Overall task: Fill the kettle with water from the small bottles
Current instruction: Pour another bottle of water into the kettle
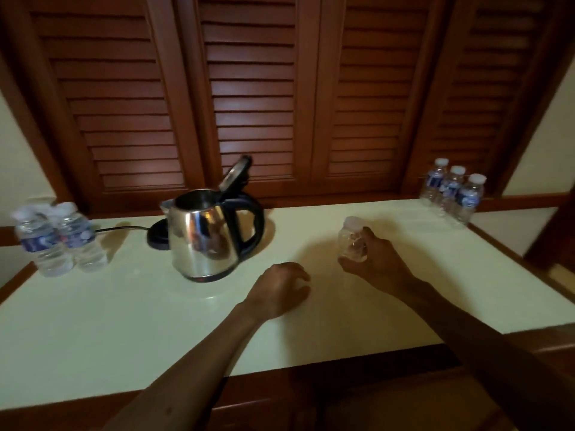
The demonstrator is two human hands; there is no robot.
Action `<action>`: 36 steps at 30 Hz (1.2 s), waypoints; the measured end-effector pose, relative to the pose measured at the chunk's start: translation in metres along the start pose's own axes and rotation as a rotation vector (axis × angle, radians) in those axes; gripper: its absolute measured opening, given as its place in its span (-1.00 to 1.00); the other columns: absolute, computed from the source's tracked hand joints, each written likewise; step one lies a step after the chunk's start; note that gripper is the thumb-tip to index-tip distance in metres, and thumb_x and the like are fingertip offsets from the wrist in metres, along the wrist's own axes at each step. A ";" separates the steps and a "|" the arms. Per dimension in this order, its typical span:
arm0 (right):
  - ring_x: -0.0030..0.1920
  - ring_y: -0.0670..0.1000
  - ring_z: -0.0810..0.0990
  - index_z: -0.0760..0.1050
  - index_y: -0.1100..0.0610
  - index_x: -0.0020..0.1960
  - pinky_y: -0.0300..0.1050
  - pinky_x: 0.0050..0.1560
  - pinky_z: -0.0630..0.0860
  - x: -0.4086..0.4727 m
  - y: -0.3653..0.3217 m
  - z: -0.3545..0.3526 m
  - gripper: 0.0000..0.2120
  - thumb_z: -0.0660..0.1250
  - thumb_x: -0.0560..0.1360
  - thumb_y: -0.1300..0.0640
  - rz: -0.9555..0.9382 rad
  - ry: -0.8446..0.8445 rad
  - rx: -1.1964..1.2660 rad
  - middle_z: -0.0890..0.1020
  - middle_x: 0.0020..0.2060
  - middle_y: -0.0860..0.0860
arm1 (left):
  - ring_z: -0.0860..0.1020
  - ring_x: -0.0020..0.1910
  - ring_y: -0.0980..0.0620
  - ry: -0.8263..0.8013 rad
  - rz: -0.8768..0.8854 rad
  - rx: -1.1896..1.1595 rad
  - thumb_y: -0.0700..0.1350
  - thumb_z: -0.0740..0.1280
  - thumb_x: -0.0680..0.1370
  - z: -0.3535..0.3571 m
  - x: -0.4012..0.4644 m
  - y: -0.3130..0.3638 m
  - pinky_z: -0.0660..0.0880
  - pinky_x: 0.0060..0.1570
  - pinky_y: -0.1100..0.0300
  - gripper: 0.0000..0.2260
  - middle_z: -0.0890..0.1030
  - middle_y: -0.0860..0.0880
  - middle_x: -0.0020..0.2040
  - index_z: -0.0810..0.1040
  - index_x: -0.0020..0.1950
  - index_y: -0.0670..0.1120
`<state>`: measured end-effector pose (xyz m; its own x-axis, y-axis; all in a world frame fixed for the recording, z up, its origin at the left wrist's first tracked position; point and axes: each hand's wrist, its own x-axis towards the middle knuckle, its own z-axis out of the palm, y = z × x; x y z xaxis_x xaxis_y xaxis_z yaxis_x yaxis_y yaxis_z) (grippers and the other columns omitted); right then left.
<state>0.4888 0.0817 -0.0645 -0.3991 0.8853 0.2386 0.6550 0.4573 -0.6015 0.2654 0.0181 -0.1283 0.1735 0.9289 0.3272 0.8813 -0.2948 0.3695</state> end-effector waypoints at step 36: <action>0.02 0.09 0.58 0.46 0.13 0.20 -0.05 0.03 0.50 0.241 0.258 -0.063 -0.57 0.49 0.40 0.07 0.357 0.293 0.265 0.61 0.05 0.06 | -0.06 0.59 -0.19 -0.216 -0.453 0.380 0.58 -0.14 0.38 0.121 0.253 0.012 -0.03 0.43 -0.35 -0.12 0.02 -0.16 0.61 0.08 0.54 0.09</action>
<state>0.6021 0.4178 -0.1142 0.0401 0.9857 0.1637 0.5173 0.1197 -0.8474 0.3733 0.2768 -0.1466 -0.2037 0.9790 0.0126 0.9760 0.2020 0.0819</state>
